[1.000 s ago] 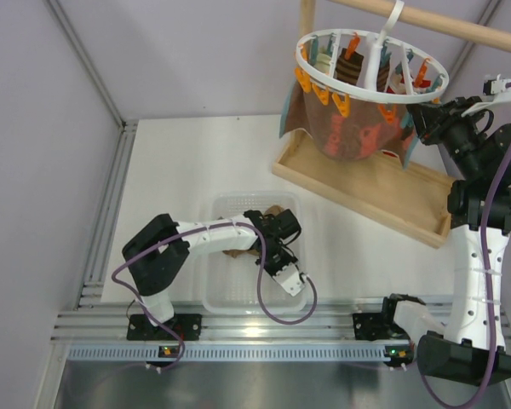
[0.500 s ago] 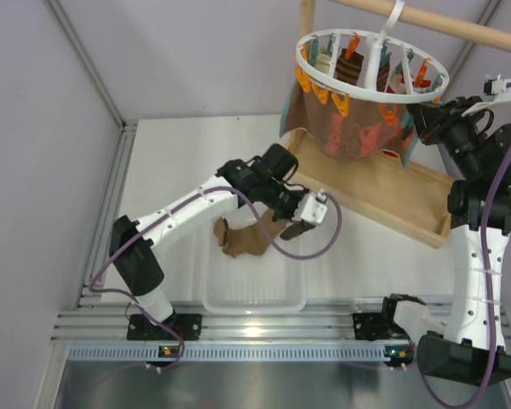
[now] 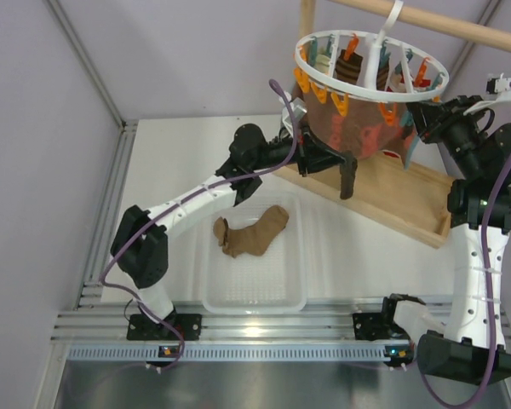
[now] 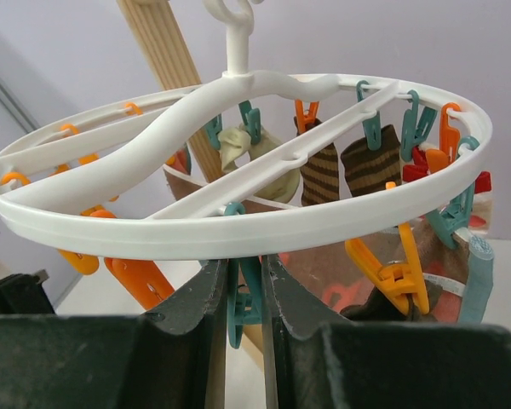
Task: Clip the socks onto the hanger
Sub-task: Clamp the sock onto the hanger.
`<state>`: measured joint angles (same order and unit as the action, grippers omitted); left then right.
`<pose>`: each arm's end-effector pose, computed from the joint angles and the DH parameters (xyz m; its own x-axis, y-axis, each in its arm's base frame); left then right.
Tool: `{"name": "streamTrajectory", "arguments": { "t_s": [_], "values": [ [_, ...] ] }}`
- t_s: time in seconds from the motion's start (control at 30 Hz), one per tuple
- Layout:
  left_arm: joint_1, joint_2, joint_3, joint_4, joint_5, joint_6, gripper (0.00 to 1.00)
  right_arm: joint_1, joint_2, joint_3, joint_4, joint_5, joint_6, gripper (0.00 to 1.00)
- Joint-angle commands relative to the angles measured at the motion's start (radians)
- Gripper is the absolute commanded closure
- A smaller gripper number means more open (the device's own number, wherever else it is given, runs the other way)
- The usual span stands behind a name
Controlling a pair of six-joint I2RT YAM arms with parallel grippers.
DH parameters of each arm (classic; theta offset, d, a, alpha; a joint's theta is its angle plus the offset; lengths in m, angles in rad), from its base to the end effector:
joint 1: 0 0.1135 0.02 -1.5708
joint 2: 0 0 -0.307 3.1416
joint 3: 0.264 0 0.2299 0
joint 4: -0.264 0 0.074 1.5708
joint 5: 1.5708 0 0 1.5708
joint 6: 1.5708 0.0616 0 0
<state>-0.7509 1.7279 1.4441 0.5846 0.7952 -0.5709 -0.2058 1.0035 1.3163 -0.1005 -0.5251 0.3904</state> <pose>0.2696 -0.3117 0.4469 -0.3453 -0.1953 -0.9180 0.9385 -0.0701 -0.3381 0.1749 -0.0050 0.5246 0.0755 0.3206 -0.9442 -0.3586 0.8923 0.2743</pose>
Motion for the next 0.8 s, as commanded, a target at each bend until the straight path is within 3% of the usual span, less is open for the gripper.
{"name": "streamTrajectory", "arguments": {
  "t_s": [0.0, 0.33, 0.77],
  "values": [
    [-0.019, 0.048, 0.083, 0.325, -0.131, -0.227, 1.0, -0.006, 0.012, 0.008, 0.048, -0.019, 0.036, 1.0],
    [-0.082, 0.294, 0.352, 0.402, -0.139, -0.282, 1.0, -0.006, 0.023, 0.009, 0.065, -0.032, 0.067, 1.0],
    [-0.114, 0.414, 0.532, 0.403, -0.212, -0.244, 1.0, -0.006, 0.03, 0.018, 0.067, -0.038, 0.082, 1.0]
  ]
}}
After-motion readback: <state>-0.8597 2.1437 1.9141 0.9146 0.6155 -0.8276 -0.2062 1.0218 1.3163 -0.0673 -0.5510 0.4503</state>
